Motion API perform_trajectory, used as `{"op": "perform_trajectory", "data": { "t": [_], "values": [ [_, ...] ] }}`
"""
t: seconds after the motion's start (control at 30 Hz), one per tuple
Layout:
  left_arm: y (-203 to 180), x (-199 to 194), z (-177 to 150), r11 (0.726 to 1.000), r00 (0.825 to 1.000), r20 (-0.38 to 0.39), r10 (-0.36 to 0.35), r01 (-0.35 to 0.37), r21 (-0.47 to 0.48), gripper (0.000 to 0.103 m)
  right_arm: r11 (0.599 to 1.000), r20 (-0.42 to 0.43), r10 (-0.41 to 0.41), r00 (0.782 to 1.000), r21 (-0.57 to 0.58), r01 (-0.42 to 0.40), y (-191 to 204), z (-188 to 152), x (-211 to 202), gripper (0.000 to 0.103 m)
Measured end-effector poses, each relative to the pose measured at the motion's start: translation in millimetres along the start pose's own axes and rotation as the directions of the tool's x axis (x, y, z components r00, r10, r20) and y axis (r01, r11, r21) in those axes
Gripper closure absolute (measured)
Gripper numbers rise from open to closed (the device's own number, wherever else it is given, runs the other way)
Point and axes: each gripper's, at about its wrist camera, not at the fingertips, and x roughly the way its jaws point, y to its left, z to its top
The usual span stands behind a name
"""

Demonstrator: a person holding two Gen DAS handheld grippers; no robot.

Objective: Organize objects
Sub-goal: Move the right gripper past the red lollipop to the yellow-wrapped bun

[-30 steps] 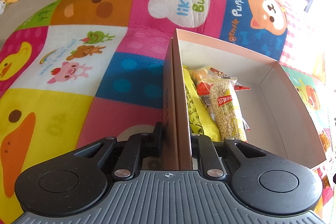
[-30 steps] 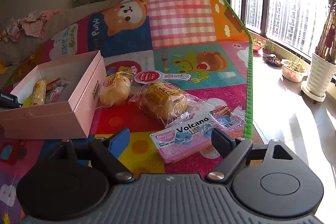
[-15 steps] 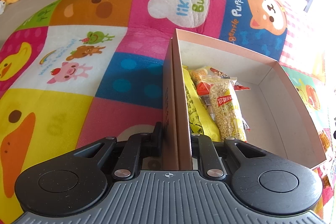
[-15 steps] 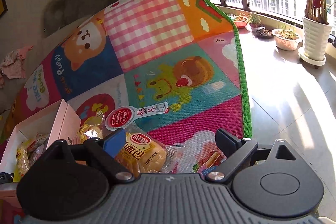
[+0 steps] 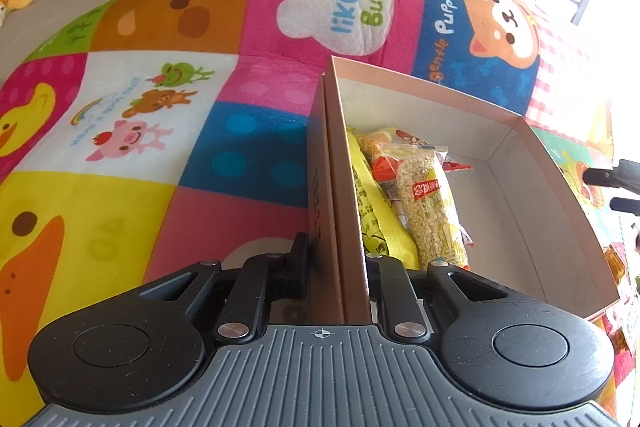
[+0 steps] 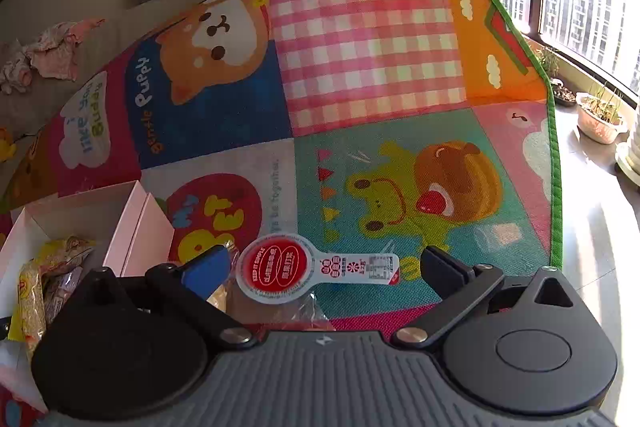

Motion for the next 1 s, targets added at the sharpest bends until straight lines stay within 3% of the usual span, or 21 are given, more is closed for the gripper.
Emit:
{"op": "perform_trajectory", "data": {
  "t": [0.07,0.13,0.23,0.6,0.67,0.73,0.8,1.0],
  "values": [
    [-1,0,0,1.0,1.0,-0.002,0.006,-0.006,-0.001,0.085,1.0,-0.048,-0.001,0.999,0.025,0.002,-6,17,24,0.016],
    [-1,0,0,1.0,1.0,-0.001,0.005,-0.005,0.002,0.085,0.999,-0.099,-0.026,0.995,0.035,0.029,-15,26,43,0.048],
    [0,0,0,1.0,1.0,0.0,0.002,-0.002,0.001,0.085,0.998,-0.134,-0.041,0.99,0.034,0.046,-29,21,52,0.059],
    [2,0,-2,1.0,1.0,0.009,-0.002,0.002,-0.002,0.085,0.977,-0.138,-0.072,0.988,-0.211,0.042,-14,-53,-33,0.06],
    [2,-1,-2,1.0,1.0,0.01,-0.004,0.004,-0.004,0.085,0.976,-0.105,-0.077,0.991,-0.212,0.054,-18,-58,-53,0.054],
    [2,-1,-2,1.0,1.0,0.011,-0.004,0.004,-0.006,0.085,0.979,-0.063,-0.048,0.997,-0.199,0.035,-20,-61,-73,0.033],
    [2,-1,-2,1.0,1.0,0.011,-0.003,0.004,-0.009,0.085,0.979,-0.042,-0.013,0.999,-0.202,0.004,-17,-64,-86,0.026],
    [2,-1,-2,1.0,1.0,0.011,-0.002,0.002,-0.016,0.085,0.976,-0.079,0.039,0.996,-0.212,-0.055,6,-84,-91,0.025]
  ]
}}
